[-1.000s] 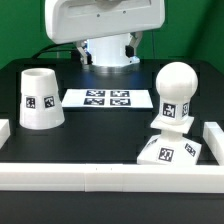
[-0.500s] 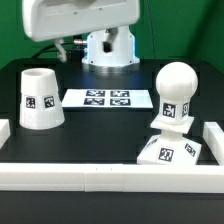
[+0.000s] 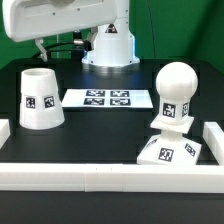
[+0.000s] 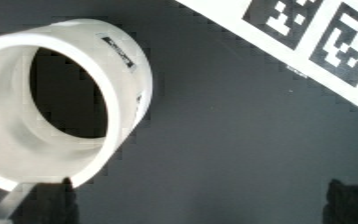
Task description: Assemble lamp
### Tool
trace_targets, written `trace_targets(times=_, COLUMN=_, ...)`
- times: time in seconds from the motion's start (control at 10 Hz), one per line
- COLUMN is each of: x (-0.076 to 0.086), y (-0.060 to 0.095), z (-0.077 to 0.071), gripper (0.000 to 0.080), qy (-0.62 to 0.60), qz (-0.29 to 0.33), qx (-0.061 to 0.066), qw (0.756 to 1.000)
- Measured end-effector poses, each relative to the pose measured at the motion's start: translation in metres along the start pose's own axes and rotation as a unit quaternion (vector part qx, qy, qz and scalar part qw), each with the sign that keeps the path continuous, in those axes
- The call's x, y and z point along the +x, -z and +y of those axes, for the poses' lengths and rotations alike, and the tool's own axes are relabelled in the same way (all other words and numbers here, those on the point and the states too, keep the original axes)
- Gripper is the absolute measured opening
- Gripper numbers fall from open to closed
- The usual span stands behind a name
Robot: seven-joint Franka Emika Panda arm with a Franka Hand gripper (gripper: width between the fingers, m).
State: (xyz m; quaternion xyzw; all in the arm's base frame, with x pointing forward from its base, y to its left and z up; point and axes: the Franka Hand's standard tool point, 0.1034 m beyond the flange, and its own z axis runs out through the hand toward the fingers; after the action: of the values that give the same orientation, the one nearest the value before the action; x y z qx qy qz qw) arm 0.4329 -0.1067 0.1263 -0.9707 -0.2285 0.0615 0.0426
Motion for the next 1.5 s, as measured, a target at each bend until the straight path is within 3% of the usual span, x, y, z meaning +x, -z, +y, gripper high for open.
trace_targets(times=0.4, x=-0.011, y=-0.011, z=0.012, gripper=0.0699, qy=0.005, qz=-0.004, qx=0.000, qw=1.000)
trace_targets(times=1.0, x=-0.016, y=-0.050, z=0.024, gripper=0.0699, qy=0.004, qz=-0.015, qx=-0.004, qw=1.000)
trace_targets(times=1.2, x=-0.015, y=-0.052, z=0.026, gripper=0.0699, qy=0.004, qz=-0.017, qx=-0.003, qw=1.000)
trace_targets(times=1.4, x=-0.014, y=-0.048, z=0.026, gripper=0.0465, qy=0.004, qz=-0.018, qx=-0.001, qw=1.000)
trace_targets(times=1.5, x=-0.013, y=-0.047, z=0.027, gripper=0.0465, qy=0.004, qz=-0.018, qx=-0.001, qw=1.000)
